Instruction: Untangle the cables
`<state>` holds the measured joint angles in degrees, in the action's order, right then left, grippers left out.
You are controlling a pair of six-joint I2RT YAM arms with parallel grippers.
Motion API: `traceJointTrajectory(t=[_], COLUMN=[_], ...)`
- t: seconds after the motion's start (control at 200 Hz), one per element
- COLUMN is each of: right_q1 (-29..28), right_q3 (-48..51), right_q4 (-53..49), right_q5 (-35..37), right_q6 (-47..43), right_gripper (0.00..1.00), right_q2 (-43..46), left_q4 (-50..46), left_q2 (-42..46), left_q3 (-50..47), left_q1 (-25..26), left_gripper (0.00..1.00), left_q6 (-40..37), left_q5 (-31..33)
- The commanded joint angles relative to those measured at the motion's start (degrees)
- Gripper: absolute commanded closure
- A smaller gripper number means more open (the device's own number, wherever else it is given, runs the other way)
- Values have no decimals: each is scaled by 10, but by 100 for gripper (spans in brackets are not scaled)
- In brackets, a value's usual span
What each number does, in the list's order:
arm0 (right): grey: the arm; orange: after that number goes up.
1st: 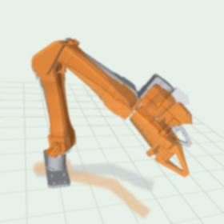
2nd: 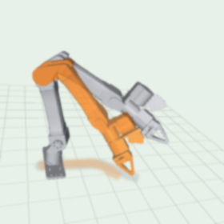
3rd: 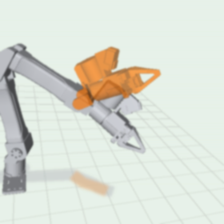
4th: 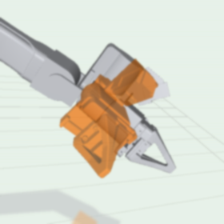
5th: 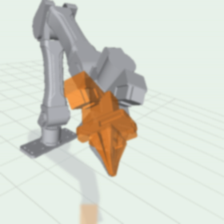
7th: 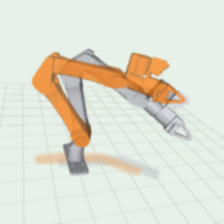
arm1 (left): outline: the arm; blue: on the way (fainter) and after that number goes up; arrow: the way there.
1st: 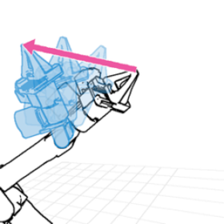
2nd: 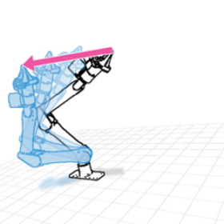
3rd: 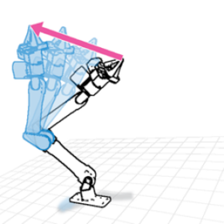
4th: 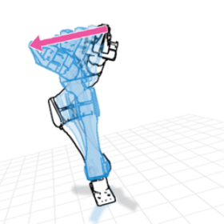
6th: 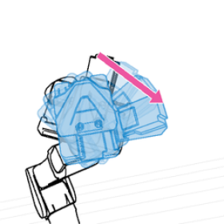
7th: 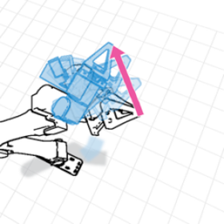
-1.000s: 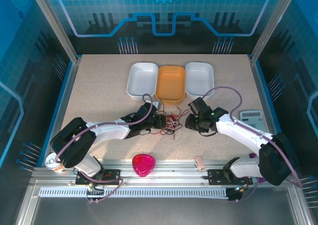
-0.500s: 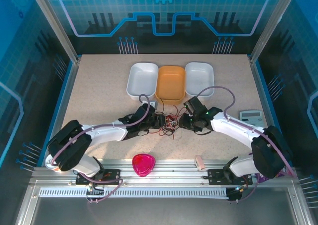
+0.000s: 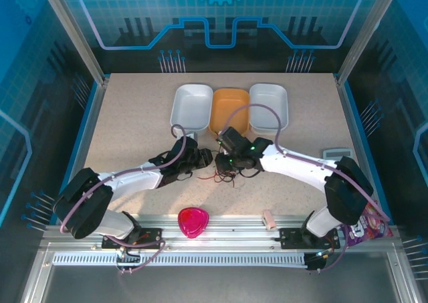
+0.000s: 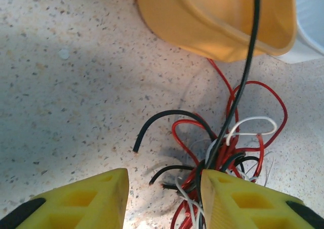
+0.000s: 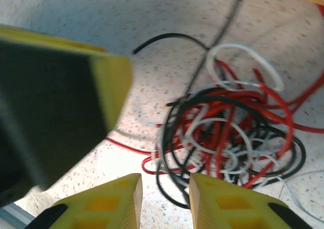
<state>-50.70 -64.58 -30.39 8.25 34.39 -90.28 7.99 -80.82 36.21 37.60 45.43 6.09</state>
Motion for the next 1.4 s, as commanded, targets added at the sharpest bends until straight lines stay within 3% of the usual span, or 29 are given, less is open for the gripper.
traceJointTrajectory(t=[0.0, 0.19, 0.605, 0.705, 0.82, 1.066, 1.231, 1.396], right_q1=[-23, -29, -29, -29, -29, 2, 62, 98], right_q3=[-39, -68, -119, -122, -130, -120, -73, -29], right_q4=[-65, -71, -113, -118, -123, -129, -72, -30], right_q5=[54, 59, 93, 90, 68, 51, -57, -117], right_q6=[-62, -87, -98, -96, -93, -70, -45, -18], right_gripper=[69, 69, 73, 86, 96, 99, 100, 99], right_q2=[-39, -82, -156, -159, -133, -30, 42, 83], left_q4=[-3, -28, -31, -37, -41, -17, 34, 60], left_q2=[14, 22, 45, 47, 52, 74, 92, 106], left_q3=[-10, -20, -48, -47, -44, -40, -48, -47], left_q1=[-7, -10, -17, -17, -17, -16, -13, -11], left_gripper=[57, 57, 53, 51, 49, 45, 45, 45], left_q6=[25, 48, 59, 52, 35, -23, -45, -78], left_q5=[-12, 22, 35, 33, 22, -38, -89, -123])
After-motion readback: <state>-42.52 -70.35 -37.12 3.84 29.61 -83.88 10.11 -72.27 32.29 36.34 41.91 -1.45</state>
